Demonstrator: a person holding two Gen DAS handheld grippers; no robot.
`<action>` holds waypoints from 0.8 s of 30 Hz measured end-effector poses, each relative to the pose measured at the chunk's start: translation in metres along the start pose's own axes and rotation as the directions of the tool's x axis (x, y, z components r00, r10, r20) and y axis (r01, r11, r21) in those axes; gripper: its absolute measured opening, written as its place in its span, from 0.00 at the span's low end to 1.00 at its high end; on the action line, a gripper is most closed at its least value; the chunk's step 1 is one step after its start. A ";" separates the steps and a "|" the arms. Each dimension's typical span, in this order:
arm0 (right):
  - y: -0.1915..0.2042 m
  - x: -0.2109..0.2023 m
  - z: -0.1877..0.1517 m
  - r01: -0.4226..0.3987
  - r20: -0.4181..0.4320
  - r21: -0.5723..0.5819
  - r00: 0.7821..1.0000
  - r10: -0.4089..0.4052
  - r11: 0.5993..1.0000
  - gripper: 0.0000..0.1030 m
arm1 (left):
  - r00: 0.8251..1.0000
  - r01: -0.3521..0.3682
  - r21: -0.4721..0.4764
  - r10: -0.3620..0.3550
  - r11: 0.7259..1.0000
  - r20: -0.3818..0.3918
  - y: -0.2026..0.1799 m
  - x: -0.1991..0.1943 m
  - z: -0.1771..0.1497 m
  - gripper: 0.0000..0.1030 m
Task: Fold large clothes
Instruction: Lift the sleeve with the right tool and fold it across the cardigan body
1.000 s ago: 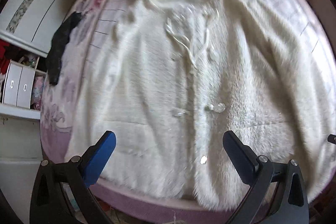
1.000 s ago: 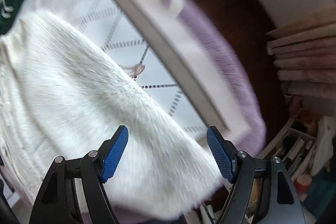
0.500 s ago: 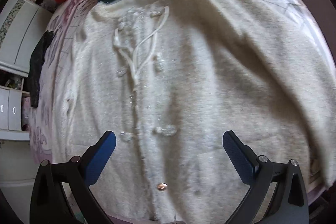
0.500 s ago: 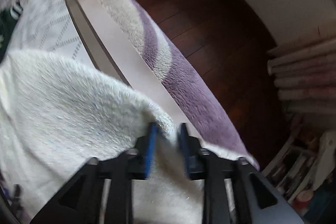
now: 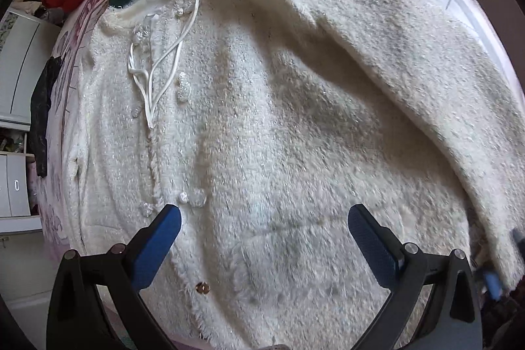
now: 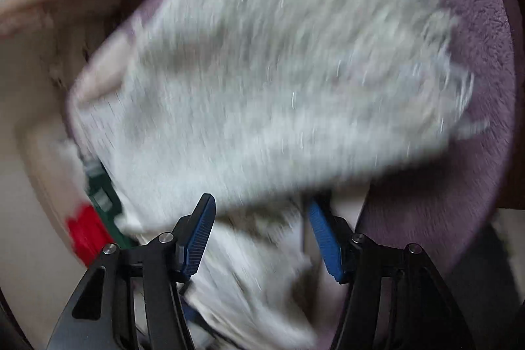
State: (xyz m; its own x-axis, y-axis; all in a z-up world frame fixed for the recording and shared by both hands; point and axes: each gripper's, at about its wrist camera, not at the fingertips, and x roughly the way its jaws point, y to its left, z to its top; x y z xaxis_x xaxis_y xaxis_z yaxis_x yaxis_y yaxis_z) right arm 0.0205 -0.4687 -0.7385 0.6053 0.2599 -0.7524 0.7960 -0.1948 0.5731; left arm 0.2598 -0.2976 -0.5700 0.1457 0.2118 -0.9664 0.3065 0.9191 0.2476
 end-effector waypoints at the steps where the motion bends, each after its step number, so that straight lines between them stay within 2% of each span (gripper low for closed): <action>1: 0.005 0.002 0.005 -0.040 0.044 0.001 0.998 0.040 0.999 0.59 | 1.000 -0.003 -0.003 0.003 1.000 -0.002 0.000 0.002 0.001 1.00; 3: 0.012 0.005 0.009 -0.094 0.110 0.014 0.990 0.092 0.995 0.59 | 1.000 -0.007 -0.004 0.007 1.000 -0.007 0.000 0.007 0.003 1.00; 7: 0.025 0.020 0.016 -0.135 0.181 0.013 0.975 0.130 0.991 0.59 | 1.000 -0.017 -0.012 0.017 1.000 -0.014 -0.001 0.013 0.009 1.00; 10: 0.042 0.013 0.016 -0.166 0.255 -0.020 0.953 0.166 0.986 0.20 | 1.000 -0.010 -0.035 0.010 0.999 -0.010 0.001 0.013 0.014 1.00; 12: 0.056 0.018 0.018 -0.163 0.252 -0.053 0.952 0.171 0.985 0.20 | 1.000 -0.007 -0.048 0.007 0.999 -0.012 0.003 0.015 0.017 1.00; 14: 0.058 0.032 0.026 -0.137 0.216 -0.053 0.966 0.145 0.989 0.24 | 1.000 -0.007 -0.063 0.006 0.998 -0.021 0.006 0.019 0.021 1.00; 19: 0.071 0.039 0.048 -0.195 0.179 -0.041 0.963 0.199 0.980 0.26 | 0.999 0.002 -0.101 -0.006 0.995 -0.042 0.014 0.027 0.027 1.00; 22: 0.084 0.032 0.039 -0.185 0.168 -0.070 0.966 0.194 0.980 0.53 | 0.999 -0.012 -0.118 0.007 0.993 -0.039 0.020 0.032 0.029 1.00; 24: 0.079 0.022 0.036 -0.145 0.189 -0.067 0.970 0.156 0.987 0.55 | 0.999 -0.019 -0.125 0.013 0.992 -0.042 0.024 0.035 0.031 1.00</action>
State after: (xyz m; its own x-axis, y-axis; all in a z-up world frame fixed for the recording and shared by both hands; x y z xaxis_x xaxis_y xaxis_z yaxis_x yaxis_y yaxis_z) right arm 0.0965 -0.5124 -0.7218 0.7112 0.0431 -0.7017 0.6976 -0.1668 0.6968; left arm 0.3010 -0.2783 -0.5958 0.1106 0.2377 -0.9650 0.1838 0.9493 0.2549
